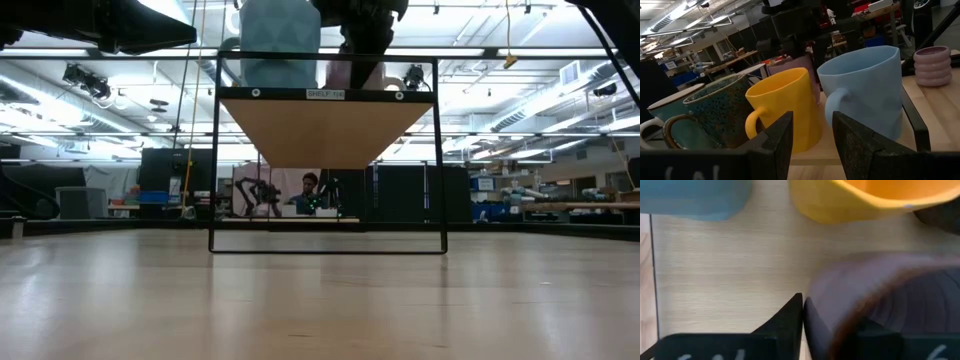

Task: Place coffee mugs
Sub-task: Put the light violet and white mug on the shelf aligned with the yellow mug

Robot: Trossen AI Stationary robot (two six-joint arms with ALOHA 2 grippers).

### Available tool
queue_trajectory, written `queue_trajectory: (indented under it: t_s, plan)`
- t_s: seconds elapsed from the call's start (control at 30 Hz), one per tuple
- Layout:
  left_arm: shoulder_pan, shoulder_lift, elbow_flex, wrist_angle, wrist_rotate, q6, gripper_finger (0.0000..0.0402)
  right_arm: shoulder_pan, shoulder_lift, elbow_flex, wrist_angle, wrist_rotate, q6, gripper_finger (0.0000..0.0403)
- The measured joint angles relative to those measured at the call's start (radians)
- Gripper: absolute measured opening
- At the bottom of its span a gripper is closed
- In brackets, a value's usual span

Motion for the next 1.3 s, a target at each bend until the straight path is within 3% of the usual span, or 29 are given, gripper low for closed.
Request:
queue_trajectory:
  t_s: [0.57, 1.3]
  plan:
    - [0.0, 0.0, 0.0, -0.001, 0.0, 0.002, 0.0144, 0.022, 0.0, 0.0, 0.041, 0.108, -0.067, 0.0167]
    - [0.0, 0.0, 0.0, -0.008, 0.0, 0.002, 0.0144, 0.06, 0.0, 0.0, 0.15, 0.254, -0.205, 0.0221]
